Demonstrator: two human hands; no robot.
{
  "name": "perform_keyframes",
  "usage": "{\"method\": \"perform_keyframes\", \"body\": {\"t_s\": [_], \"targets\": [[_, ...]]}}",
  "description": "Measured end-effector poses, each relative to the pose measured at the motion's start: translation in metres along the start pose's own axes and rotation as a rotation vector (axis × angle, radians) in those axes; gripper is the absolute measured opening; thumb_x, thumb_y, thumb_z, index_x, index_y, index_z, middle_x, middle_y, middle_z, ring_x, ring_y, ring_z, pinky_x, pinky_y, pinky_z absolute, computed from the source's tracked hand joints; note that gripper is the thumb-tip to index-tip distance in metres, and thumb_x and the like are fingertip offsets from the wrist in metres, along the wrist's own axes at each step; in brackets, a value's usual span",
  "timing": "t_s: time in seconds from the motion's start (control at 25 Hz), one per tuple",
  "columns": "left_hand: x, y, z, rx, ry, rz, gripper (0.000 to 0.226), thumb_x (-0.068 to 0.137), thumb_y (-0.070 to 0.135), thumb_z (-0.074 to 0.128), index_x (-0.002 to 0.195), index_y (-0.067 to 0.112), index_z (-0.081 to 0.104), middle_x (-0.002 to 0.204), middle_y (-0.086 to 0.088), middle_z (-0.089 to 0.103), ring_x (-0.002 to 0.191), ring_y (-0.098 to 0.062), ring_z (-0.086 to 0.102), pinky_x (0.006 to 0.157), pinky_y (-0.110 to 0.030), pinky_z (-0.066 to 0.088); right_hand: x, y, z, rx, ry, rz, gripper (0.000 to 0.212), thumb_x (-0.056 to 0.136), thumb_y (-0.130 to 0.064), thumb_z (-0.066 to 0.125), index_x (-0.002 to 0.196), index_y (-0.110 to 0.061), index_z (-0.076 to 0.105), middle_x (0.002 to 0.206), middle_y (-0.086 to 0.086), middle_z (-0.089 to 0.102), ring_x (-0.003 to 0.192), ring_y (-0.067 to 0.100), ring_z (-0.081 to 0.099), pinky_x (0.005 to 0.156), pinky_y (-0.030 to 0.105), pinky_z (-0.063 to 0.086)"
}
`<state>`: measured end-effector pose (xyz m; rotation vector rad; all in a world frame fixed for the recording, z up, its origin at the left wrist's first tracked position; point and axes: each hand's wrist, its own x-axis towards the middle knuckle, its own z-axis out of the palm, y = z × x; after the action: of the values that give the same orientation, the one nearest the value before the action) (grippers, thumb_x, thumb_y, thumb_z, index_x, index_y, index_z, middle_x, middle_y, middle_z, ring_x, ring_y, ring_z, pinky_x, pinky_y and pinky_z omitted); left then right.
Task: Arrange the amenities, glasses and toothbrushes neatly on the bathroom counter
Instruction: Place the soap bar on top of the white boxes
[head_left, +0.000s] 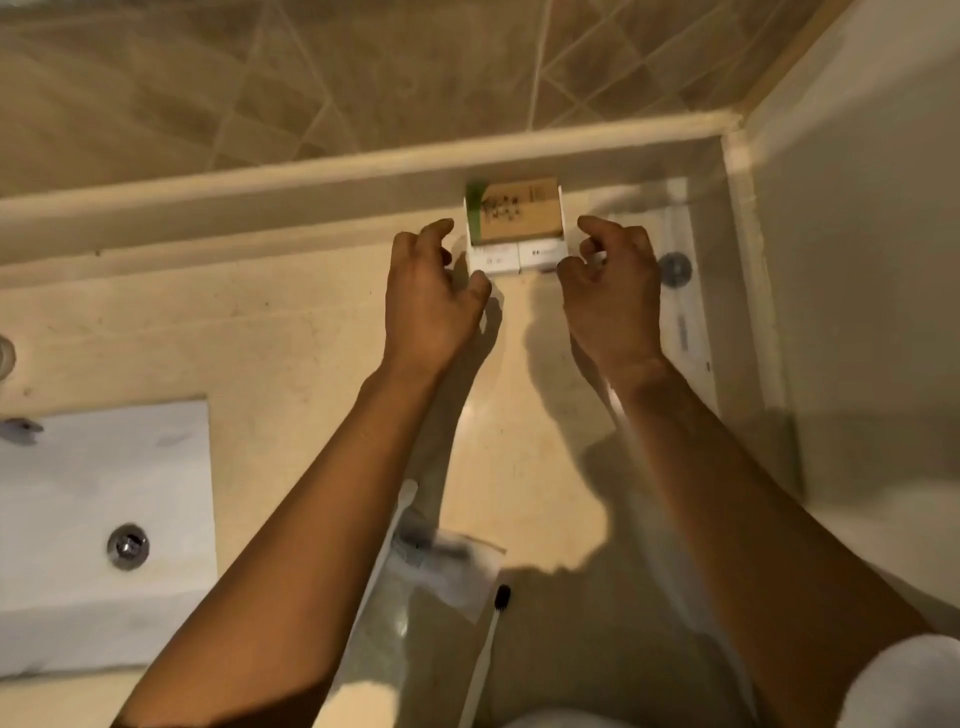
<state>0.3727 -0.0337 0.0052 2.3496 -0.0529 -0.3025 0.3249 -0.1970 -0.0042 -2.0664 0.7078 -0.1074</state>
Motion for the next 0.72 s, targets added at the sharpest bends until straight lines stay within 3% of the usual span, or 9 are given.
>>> {"method": "perform_keyframes", "body": {"t_s": [0.04, 0.12, 0.2, 0.32, 0.52, 0.6, 0.72], "targets": [[-0.014, -0.004, -0.005, 0.010, 0.001, -0.011, 0.054, 0.090, 0.023, 0.066, 0.142, 0.016, 0.052, 0.129, -0.009, 0.055, 0.103, -0.020, 0.064, 0.090, -0.025, 0.047, -0.015, 0.002, -0.001, -0.024, -0.012, -0.010, 0.036, 0.096, -0.017, 0.061, 0.132, -0.017, 0.058, 0.127, 0.000, 0.052, 0.102, 0.006, 0.055, 0.086, 0.000, 0.041], [-0.045, -0.012, -0.016, 0.038, 0.003, -0.032, 0.040, 0.093, 0.024, 0.062, 0.132, 0.017, 0.060, 0.121, -0.007, 0.061, 0.098, -0.019, 0.064, 0.089, -0.027, 0.049, -0.048, 0.007, 0.003, -0.056, -0.066, -0.009, 0.035, 0.095, -0.016, 0.059, 0.130, -0.018, 0.059, 0.124, 0.001, 0.056, 0.101, 0.007, 0.056, 0.084, 0.002, 0.040], [-0.086, -0.020, -0.027, 0.062, 0.008, -0.037, 0.025, 0.093, 0.023, 0.059, 0.115, 0.016, 0.069, 0.107, -0.005, 0.069, 0.093, -0.019, 0.066, 0.088, -0.033, 0.053, -0.096, 0.013, 0.011, -0.107, -0.148, -0.067, 0.033, 0.091, -0.015, 0.057, 0.124, -0.015, 0.062, 0.116, 0.003, 0.059, 0.095, 0.006, 0.055, 0.085, 0.010, 0.044], [-0.150, -0.034, -0.038, 0.054, 0.015, -0.084, 0.016, 0.093, 0.019, 0.057, 0.096, 0.013, 0.072, 0.093, -0.003, 0.074, 0.084, -0.019, 0.066, 0.078, -0.029, 0.050, -0.165, 0.028, 0.027, -0.216, -0.309, -0.333, 0.033, 0.086, -0.018, 0.055, 0.115, -0.005, 0.067, 0.103, 0.012, 0.065, 0.089, 0.019, 0.059, 0.086, 0.032, 0.051], [-0.244, -0.058, -0.026, 0.072, 0.049, -0.140, 0.018, 0.093, 0.006, 0.053, 0.088, 0.007, 0.070, 0.083, -0.009, 0.071, 0.073, -0.023, 0.063, 0.062, -0.030, 0.037, -0.231, 0.043, 0.043, -0.540, -0.486, -0.354, 0.035, 0.090, -0.032, 0.067, 0.118, -0.010, 0.067, 0.107, 0.012, 0.064, 0.101, 0.031, 0.058, 0.090, 0.041, 0.049], [-0.269, -0.066, -0.018, 0.058, 0.060, -0.188, 0.017, 0.094, 0.007, 0.052, 0.088, 0.007, 0.068, 0.084, -0.010, 0.069, 0.075, -0.025, 0.062, 0.062, -0.027, 0.032, -0.243, 0.042, 0.042, -0.548, -0.476, -0.374, 0.041, 0.087, -0.036, 0.070, 0.118, -0.009, 0.065, 0.106, 0.014, 0.062, 0.098, 0.032, 0.057, 0.085, 0.042, 0.048], [-0.291, -0.078, -0.007, 0.036, 0.058, -0.331, 0.014, 0.097, 0.019, 0.051, 0.101, 0.010, 0.062, 0.097, -0.011, 0.066, 0.087, -0.029, 0.062, 0.068, -0.031, 0.037, -0.249, 0.035, 0.039, -0.557, -0.540, -0.297, 0.044, 0.089, -0.035, 0.067, 0.125, -0.010, 0.061, 0.116, 0.014, 0.059, 0.104, 0.031, 0.058, 0.091, 0.040, 0.047]]}}
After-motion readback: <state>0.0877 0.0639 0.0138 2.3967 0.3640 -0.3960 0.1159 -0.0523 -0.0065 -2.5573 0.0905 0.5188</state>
